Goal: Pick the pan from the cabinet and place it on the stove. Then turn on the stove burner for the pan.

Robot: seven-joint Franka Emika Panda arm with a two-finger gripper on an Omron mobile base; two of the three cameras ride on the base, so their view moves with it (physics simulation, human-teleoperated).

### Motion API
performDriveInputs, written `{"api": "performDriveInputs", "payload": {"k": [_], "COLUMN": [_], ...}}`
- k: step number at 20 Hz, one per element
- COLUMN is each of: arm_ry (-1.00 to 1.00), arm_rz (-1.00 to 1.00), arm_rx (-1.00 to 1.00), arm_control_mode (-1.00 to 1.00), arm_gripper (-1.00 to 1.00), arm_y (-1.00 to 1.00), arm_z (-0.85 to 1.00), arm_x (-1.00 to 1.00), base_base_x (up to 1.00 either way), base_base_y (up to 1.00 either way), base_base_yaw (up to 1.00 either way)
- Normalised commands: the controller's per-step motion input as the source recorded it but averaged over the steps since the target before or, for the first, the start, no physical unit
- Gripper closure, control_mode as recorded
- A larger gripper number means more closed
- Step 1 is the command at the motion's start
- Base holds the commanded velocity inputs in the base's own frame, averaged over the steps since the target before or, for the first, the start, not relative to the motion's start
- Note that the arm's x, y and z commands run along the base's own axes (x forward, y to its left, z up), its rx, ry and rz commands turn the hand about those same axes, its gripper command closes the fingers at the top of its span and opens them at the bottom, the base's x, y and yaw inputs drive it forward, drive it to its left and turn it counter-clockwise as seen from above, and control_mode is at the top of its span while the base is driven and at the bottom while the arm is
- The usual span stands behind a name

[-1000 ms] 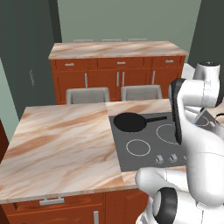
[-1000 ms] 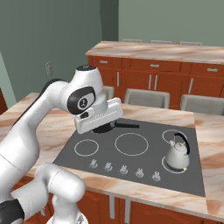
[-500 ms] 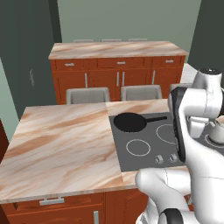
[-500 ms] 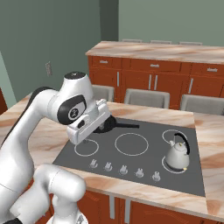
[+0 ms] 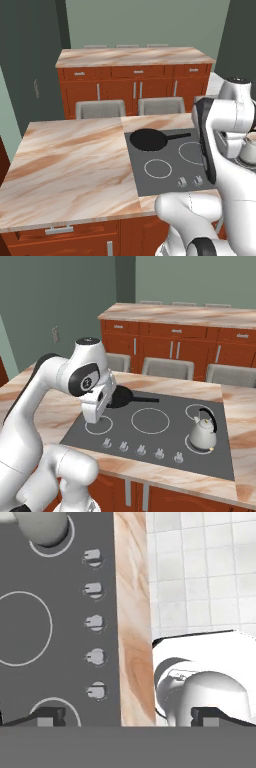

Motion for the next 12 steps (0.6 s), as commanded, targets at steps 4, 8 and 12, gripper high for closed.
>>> {"api": "performDriveInputs", "payload": {"k": [4, 8, 12], "arm_ry": [0.1, 0.09, 0.06], "arm_rz": [0.34, 0.34, 0.35], "arm_rx": [0.0, 0.0, 0.0], "arm_control_mode": [-1.0, -1.0, -1.0], "arm_gripper": [-1.0, -1.0, -1.0], "arm_y": [-0.02, -0.02, -0.1], "arm_z": [0.0, 0.0, 0.0], "arm_x": [0.0, 0.0, 0.0], "base_base_x": [0.0, 0.0, 0.0], "base_base_y": [0.0, 0.0, 0.0], "base_base_yaw": [0.0, 0.0, 0.0]}}
